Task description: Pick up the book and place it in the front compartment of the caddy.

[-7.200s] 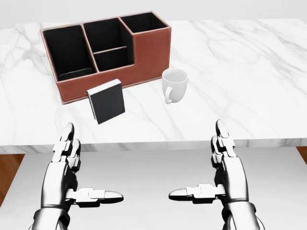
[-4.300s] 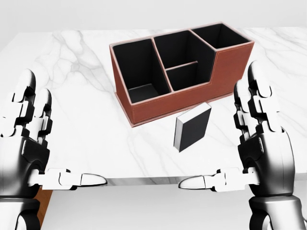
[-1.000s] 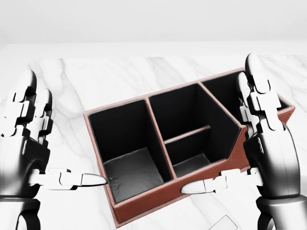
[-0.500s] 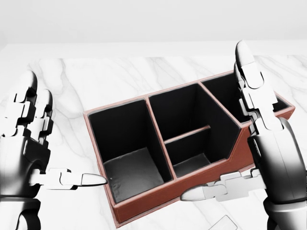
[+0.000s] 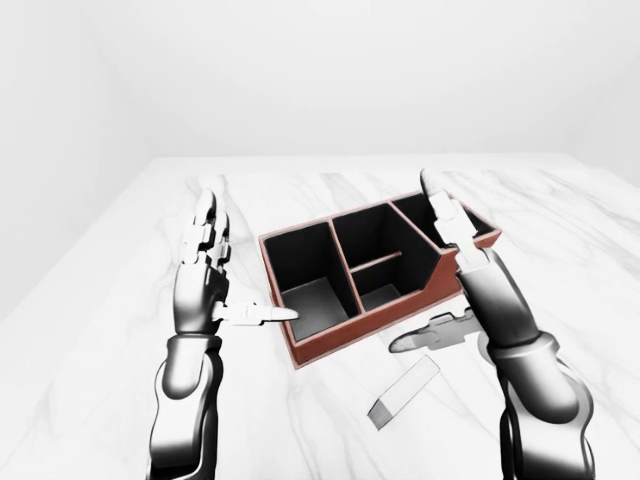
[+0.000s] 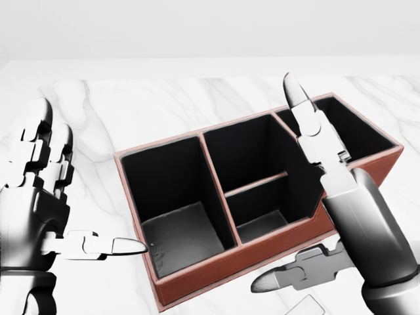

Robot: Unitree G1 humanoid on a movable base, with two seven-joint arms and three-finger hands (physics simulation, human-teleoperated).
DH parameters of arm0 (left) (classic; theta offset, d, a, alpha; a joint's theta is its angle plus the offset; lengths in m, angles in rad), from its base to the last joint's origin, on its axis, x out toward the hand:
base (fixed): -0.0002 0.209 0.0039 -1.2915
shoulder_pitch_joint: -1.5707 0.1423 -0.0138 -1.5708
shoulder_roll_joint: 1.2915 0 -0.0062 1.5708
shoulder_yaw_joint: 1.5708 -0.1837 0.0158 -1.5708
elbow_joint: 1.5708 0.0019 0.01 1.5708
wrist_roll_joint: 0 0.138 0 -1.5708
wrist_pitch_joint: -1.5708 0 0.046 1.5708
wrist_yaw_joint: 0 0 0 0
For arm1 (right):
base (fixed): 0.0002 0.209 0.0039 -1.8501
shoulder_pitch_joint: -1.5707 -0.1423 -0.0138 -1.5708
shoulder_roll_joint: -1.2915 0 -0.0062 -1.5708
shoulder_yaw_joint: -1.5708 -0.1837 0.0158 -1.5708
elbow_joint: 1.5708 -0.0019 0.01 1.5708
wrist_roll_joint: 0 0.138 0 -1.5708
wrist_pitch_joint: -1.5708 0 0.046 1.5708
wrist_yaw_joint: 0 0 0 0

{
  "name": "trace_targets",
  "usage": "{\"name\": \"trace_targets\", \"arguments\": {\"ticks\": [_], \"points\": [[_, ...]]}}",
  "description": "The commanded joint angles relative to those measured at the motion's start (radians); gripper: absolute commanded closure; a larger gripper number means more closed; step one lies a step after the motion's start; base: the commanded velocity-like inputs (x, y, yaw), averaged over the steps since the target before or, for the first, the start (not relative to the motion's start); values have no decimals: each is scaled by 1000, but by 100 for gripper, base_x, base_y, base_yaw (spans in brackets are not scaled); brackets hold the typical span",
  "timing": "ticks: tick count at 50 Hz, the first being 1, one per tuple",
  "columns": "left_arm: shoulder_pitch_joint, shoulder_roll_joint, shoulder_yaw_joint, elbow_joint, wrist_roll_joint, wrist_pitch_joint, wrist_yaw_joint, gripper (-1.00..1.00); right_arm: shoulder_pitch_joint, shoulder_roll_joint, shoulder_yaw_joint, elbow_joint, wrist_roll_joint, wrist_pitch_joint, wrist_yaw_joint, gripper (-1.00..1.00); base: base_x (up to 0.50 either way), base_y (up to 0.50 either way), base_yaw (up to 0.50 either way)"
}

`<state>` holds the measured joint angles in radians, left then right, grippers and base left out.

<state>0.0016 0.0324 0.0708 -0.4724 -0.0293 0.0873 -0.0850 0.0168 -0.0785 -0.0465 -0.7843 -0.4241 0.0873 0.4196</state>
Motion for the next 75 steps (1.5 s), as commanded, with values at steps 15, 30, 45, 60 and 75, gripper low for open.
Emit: {"name": "trace_targets", "arguments": {"ticks": [15,30,45,60,75], "points": [[3,-2,-6,15,7,0,1,-100,37,5,-30,-118,-148,0,189,-100,0,0,0],[2,-1,-5,14,7,0,-1,-100,79,16,-45,-183,-183,0,246,-100,0,0,0],[2,-1,-5,32,8,0,0,-100,138,33,-79,-229,-188,0,278,-100,0,0,0],[4,-1,-6,28,10,0,0,-100,212,59,-84,-218,-197,0,275,-100,0,0,0],[5,-2,-6,29,10,0,0,-100,279,80,-70,-161,-207,0,237,-100,0,0,0]]}}
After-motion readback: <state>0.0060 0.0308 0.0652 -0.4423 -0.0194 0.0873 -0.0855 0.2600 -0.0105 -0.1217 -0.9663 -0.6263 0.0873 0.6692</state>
